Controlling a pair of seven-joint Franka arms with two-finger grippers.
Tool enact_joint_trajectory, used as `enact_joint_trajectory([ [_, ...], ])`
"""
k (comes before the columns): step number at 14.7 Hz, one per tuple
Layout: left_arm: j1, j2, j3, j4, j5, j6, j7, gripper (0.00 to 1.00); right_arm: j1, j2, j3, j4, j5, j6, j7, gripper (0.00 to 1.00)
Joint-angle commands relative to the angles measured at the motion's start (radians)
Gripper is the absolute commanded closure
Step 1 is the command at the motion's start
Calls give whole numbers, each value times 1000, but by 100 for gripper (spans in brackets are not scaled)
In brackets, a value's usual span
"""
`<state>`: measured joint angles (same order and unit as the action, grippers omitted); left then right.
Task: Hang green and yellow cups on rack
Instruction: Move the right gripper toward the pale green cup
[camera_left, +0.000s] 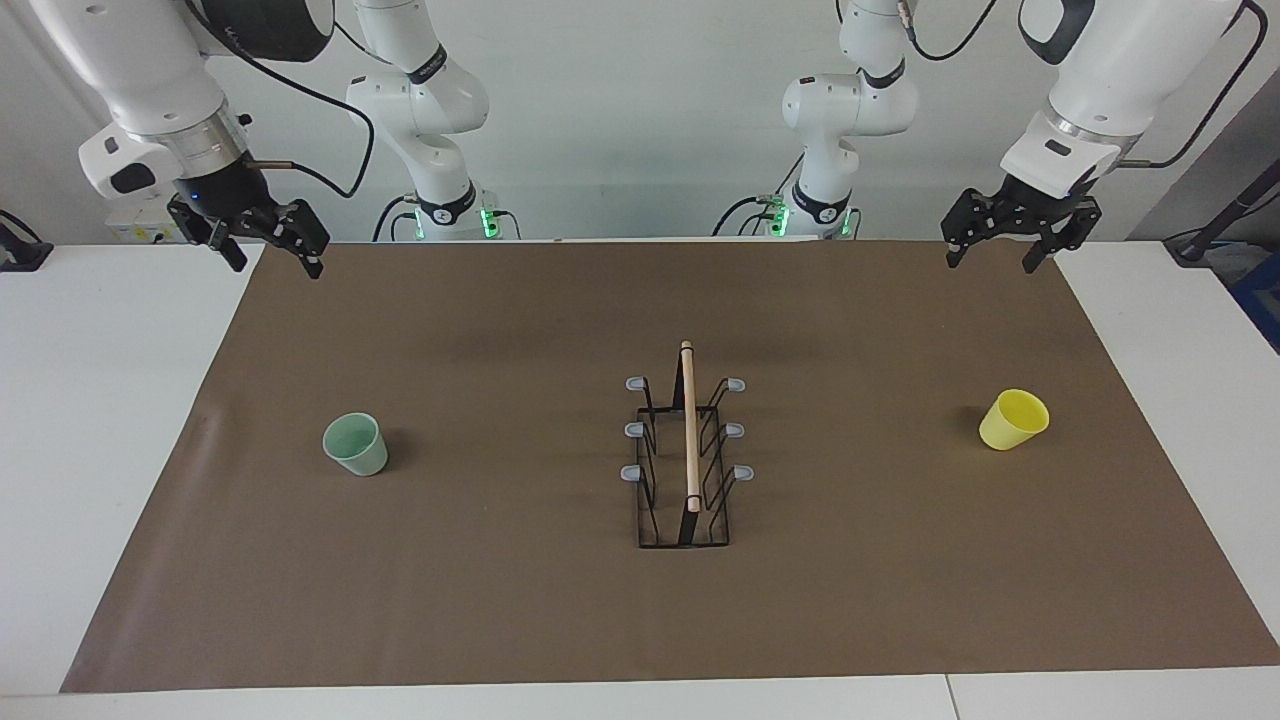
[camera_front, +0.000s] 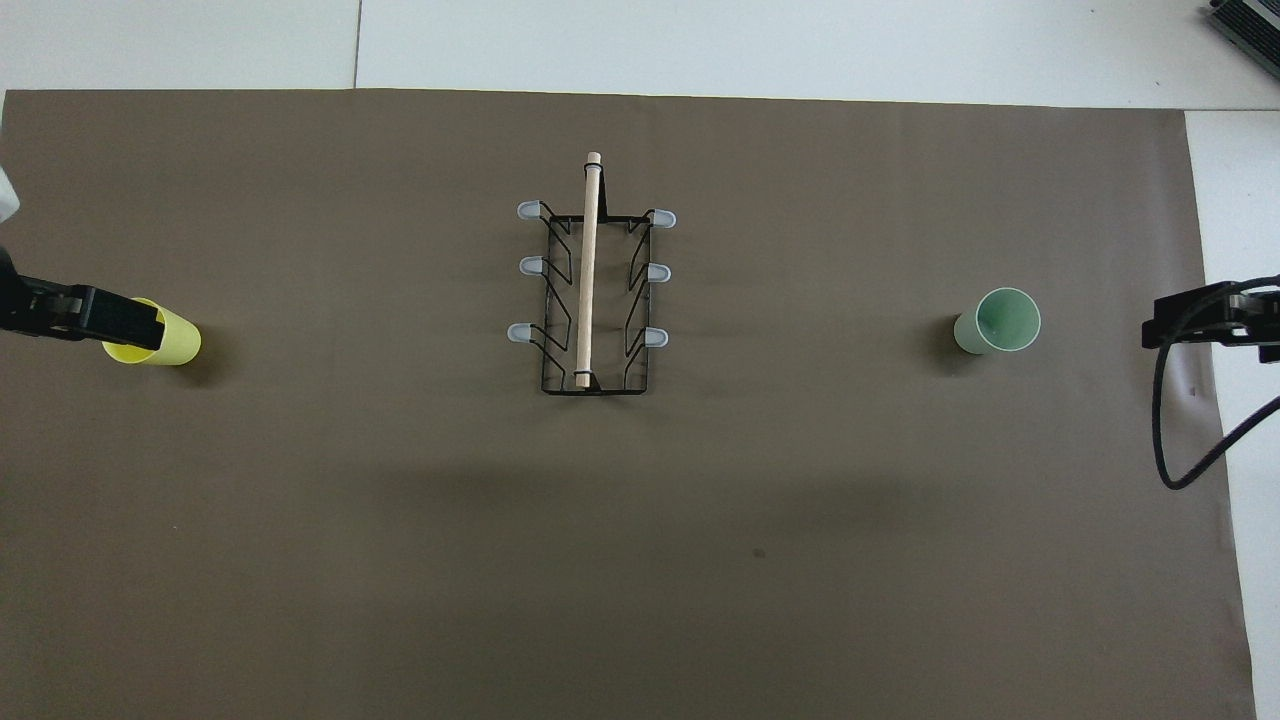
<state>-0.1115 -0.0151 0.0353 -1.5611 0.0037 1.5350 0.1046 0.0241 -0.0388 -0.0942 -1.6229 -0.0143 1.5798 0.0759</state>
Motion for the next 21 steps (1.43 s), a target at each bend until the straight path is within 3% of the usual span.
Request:
enact_joint_trajectory([
  [1,-5,-28,-2,-33,-10,19,-13,0,2,-26,7,-38,11,25,-1,0],
  [6,-11,-31,-5,-42,-8,7,-2,0,7,-10,13,-52,20,29,-5,0],
  [10,-13,-34,-6,-42,-8,2,-6,0,36,95,14,-34,-6,69,-14,0],
  [13,-11,-36,-5,-42,-10,2,-3,0,71,173,19,-8,-97,55,-79,0],
  [15,-7,-33,1,-39,-11,10,-9,0,91,250,21,-3,-151,65,-166,0],
  [18,-11,-14,31,-28,-25,2,-13,0,125,301,22,-5,-226,66,-380,0],
  [21,-16,74,96,47,-62,-10,-16,0,161,342,24,-20,-331,83,-649,1],
])
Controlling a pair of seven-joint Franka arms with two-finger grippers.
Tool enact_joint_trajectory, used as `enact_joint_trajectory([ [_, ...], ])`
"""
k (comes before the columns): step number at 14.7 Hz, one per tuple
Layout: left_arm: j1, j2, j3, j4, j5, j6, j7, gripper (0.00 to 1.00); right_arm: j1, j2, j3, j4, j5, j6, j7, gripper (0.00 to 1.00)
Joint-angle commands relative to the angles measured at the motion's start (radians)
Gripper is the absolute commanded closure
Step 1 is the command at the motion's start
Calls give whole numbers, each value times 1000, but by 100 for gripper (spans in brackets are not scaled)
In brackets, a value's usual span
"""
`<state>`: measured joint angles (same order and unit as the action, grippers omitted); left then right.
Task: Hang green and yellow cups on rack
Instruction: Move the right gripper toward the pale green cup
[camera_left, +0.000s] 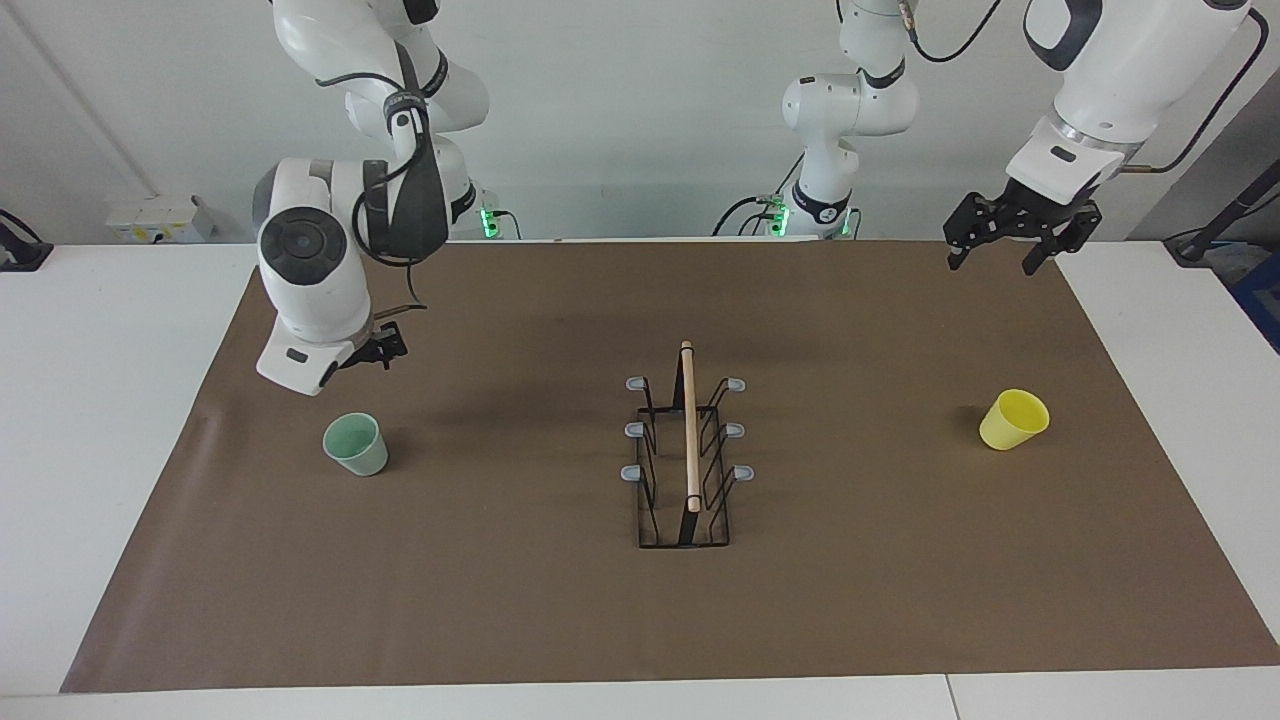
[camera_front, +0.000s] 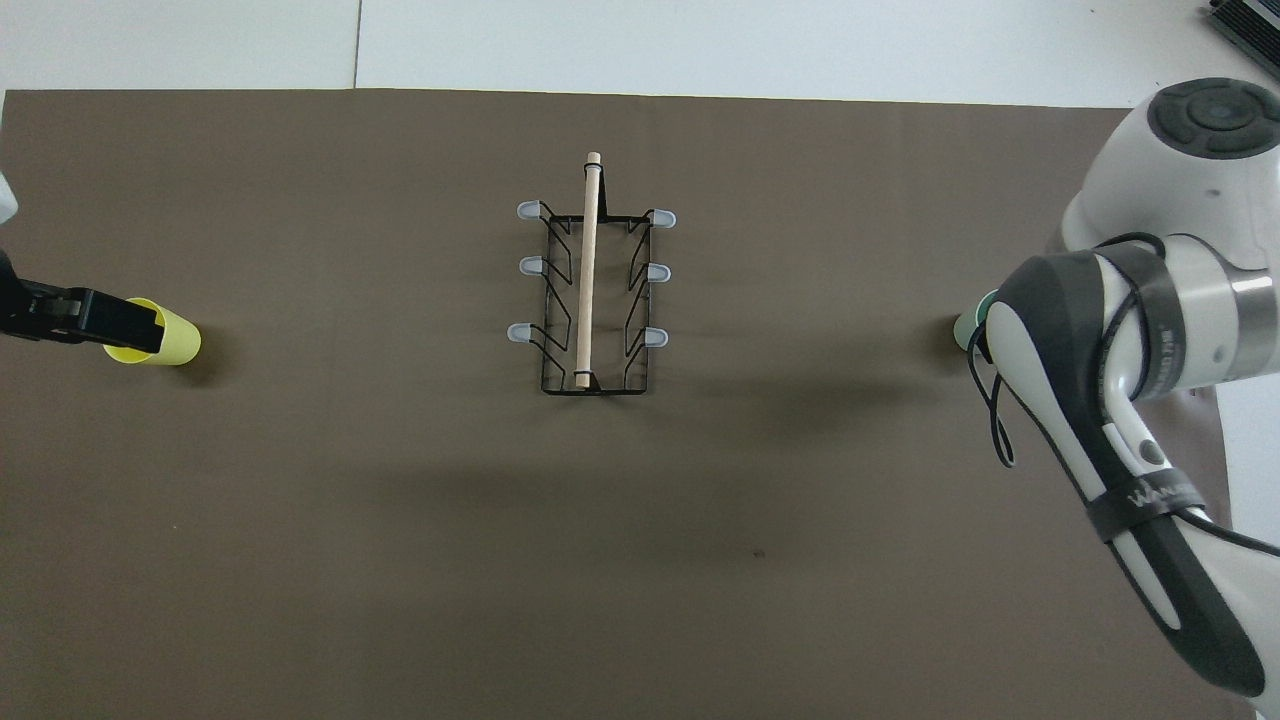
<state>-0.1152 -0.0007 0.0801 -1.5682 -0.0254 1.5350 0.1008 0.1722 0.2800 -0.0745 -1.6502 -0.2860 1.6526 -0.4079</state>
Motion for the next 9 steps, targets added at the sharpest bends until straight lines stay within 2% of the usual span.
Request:
enact_joint_trajectory([
  [1,-23,108,85,104,-47,-25,-12,0,18,31,2,-3,-82,41,-260,1],
  [5,-81,280,280,260,-151,-49,-15,0,62,41,8,-71,-243,101,-585,1],
  [9,-75,383,417,304,-271,-23,-69,0,127,106,12,-80,-373,124,-664,1],
])
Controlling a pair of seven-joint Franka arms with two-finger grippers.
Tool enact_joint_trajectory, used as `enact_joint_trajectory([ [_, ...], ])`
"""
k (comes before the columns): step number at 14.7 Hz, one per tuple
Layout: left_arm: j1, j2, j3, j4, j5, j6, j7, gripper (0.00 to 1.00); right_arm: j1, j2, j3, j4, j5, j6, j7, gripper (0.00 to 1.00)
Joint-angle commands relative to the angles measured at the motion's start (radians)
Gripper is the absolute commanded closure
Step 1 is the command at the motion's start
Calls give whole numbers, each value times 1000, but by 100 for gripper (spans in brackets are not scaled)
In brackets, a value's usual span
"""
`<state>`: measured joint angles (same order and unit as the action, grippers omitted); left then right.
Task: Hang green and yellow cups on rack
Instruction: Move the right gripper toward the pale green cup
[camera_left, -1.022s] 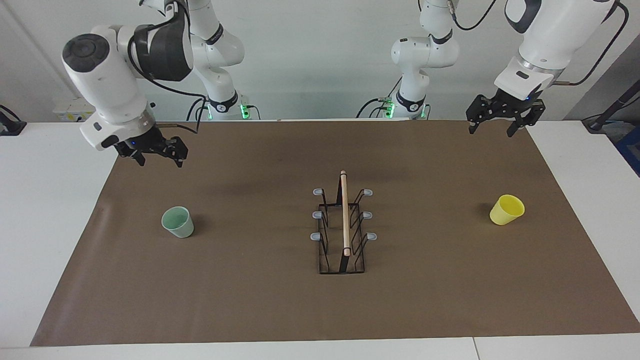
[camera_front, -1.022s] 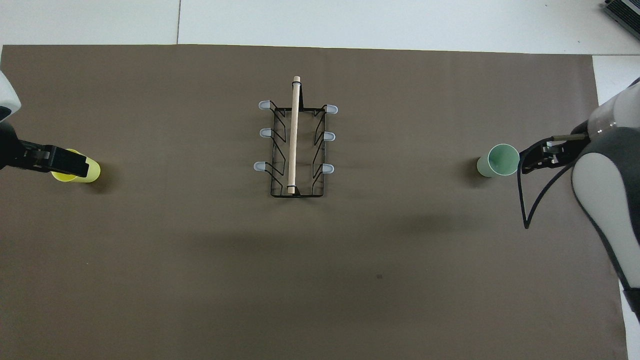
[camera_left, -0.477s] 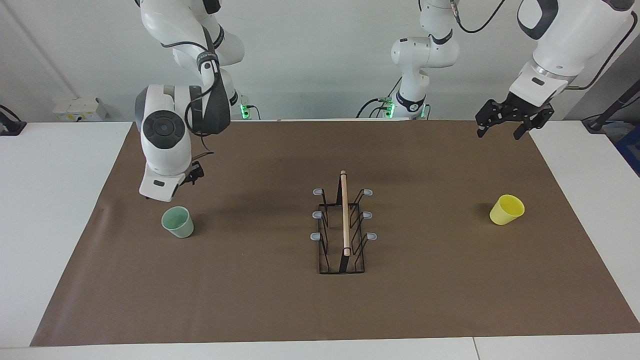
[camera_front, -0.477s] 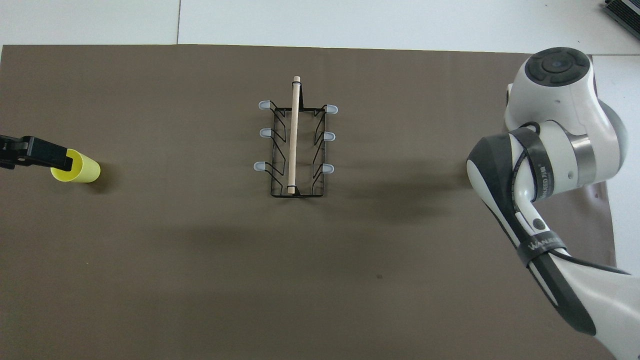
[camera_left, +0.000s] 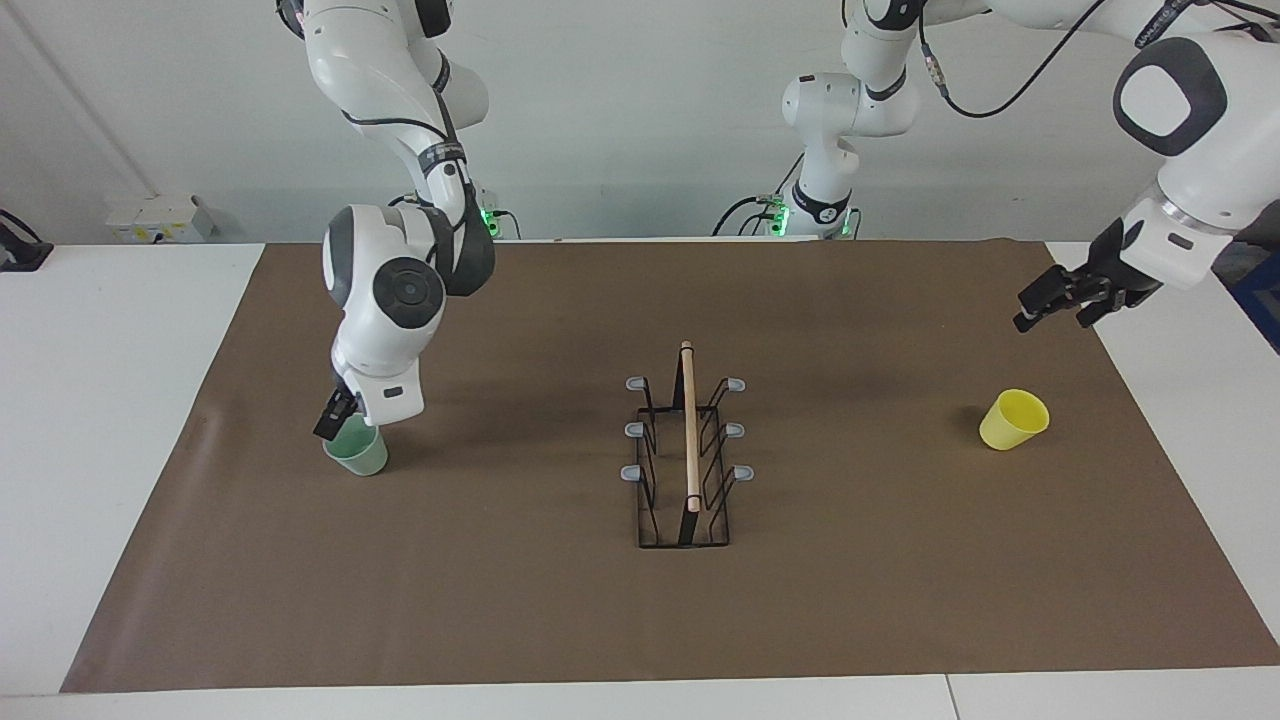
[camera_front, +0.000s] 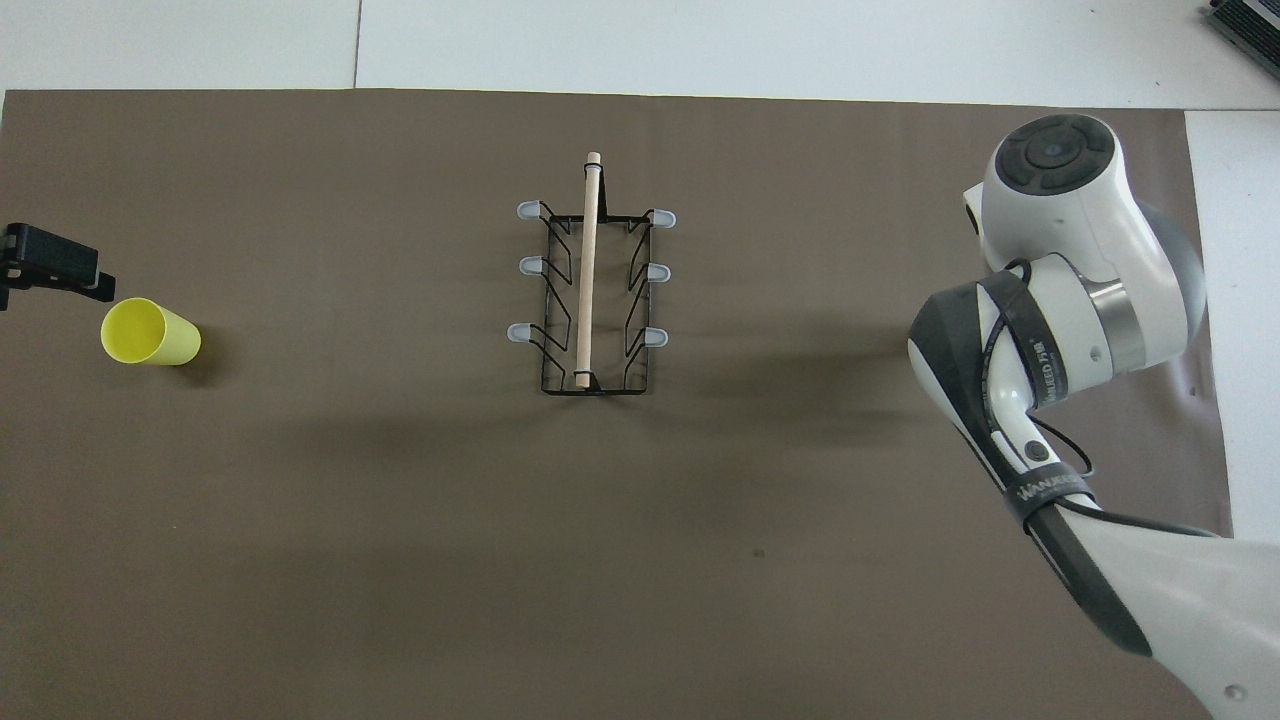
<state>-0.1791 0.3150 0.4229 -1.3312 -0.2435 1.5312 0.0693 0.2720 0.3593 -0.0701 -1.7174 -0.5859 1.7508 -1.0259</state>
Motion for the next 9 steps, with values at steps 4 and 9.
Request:
enact_joint_trajectory([
  [4,-5,185,167,124,-91,-14,-57,0,85,27,7,-141,-221,96,-91,1],
  [9,38,243,240,67,-226,13,-143,0,113,27,10,-240,-353,95,-50,1],
])
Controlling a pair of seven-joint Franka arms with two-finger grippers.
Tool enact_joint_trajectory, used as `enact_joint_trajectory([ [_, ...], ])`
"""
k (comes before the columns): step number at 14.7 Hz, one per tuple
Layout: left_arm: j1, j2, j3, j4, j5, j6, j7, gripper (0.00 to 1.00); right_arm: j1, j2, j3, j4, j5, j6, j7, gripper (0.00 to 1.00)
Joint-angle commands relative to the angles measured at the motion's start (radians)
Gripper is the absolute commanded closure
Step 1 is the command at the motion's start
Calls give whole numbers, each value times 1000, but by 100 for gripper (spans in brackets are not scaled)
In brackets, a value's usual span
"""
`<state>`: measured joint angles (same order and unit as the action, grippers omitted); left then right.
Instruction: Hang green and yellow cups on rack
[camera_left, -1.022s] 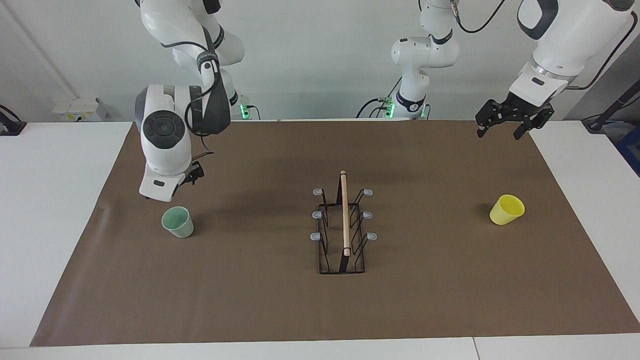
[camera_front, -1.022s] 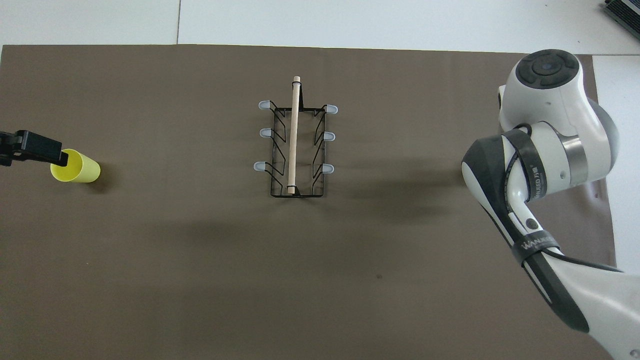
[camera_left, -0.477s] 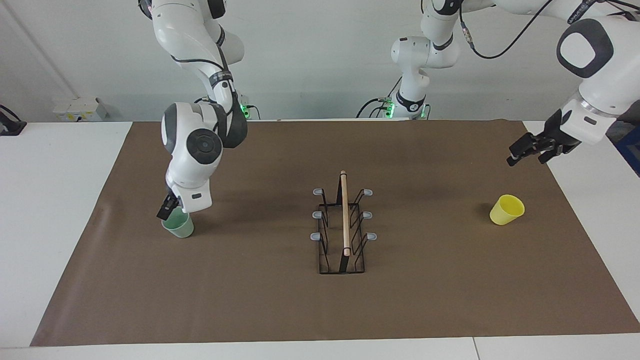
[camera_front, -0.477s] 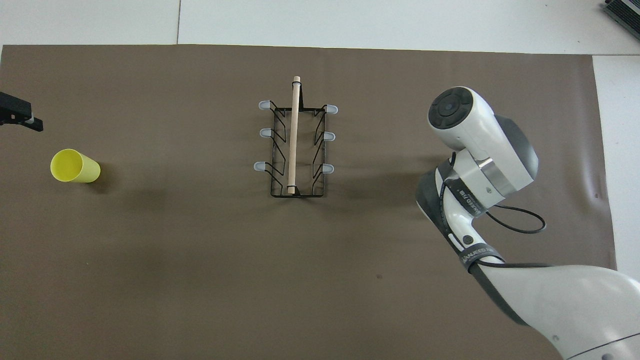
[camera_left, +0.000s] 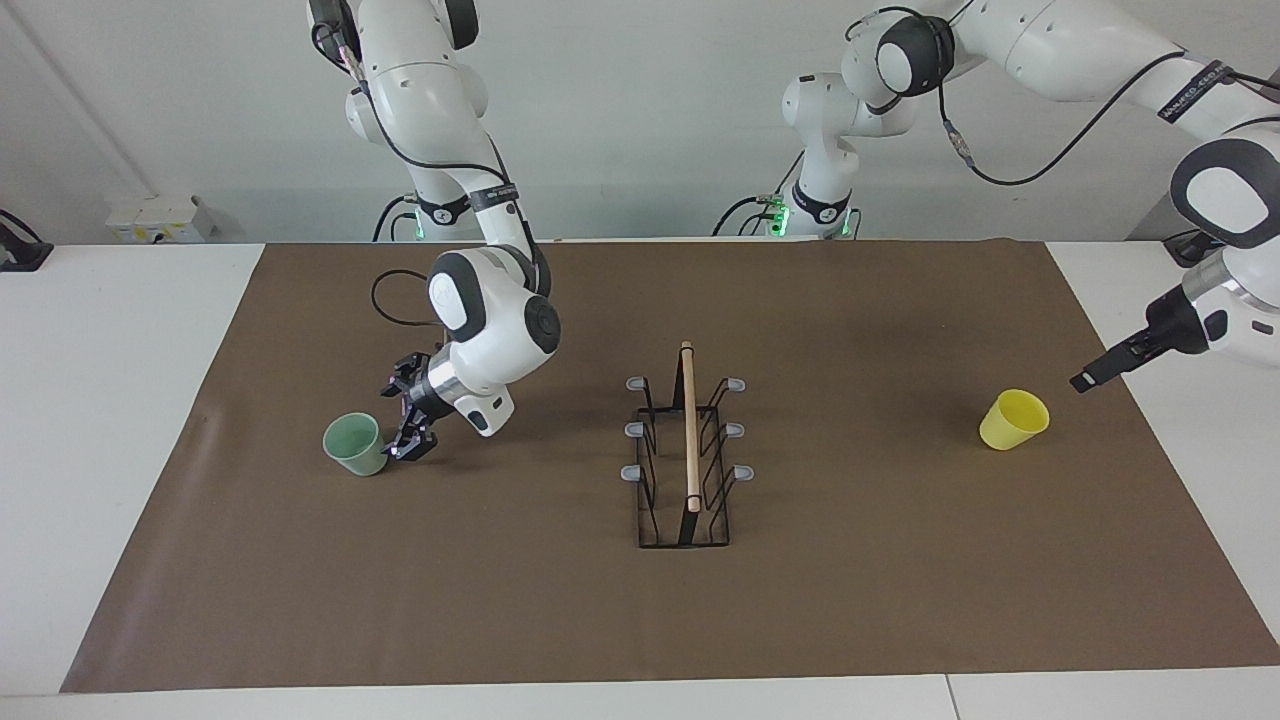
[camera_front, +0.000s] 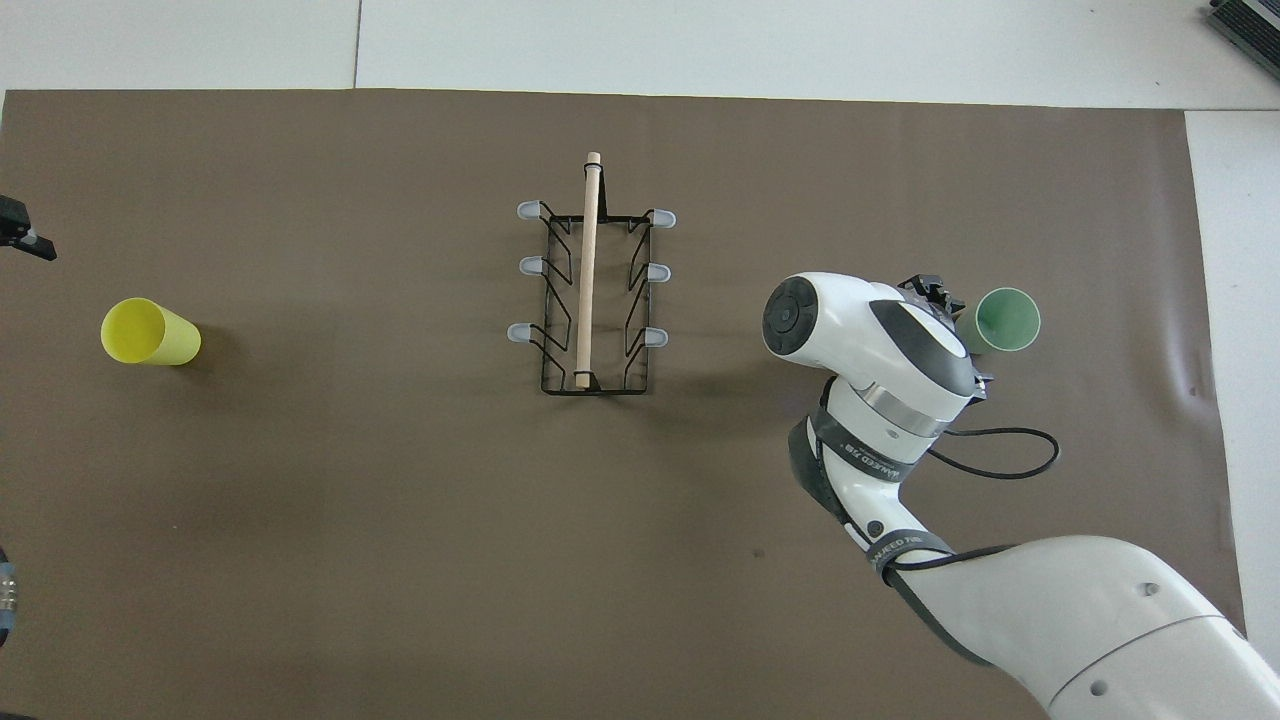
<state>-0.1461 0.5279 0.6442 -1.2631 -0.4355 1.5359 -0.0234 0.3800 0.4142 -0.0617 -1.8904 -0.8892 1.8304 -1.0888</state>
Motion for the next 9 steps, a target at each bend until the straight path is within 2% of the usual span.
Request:
enact_joint_trajectory([
  [1,14,40,23,-22,-66,18,-76,0,11,-28,2,-93,-63,4,85,1],
  [5,19,43,104,-158,-238,49,-211,0,28,-31,2,-139,-143,1,167,1],
  [7,32,41,112,-217,-287,58,-228,0,31,-31,2,-135,-169,1,249,1],
  [9,42,43,118,-284,-356,102,-280,0,17,-31,2,-138,-207,7,256,1],
])
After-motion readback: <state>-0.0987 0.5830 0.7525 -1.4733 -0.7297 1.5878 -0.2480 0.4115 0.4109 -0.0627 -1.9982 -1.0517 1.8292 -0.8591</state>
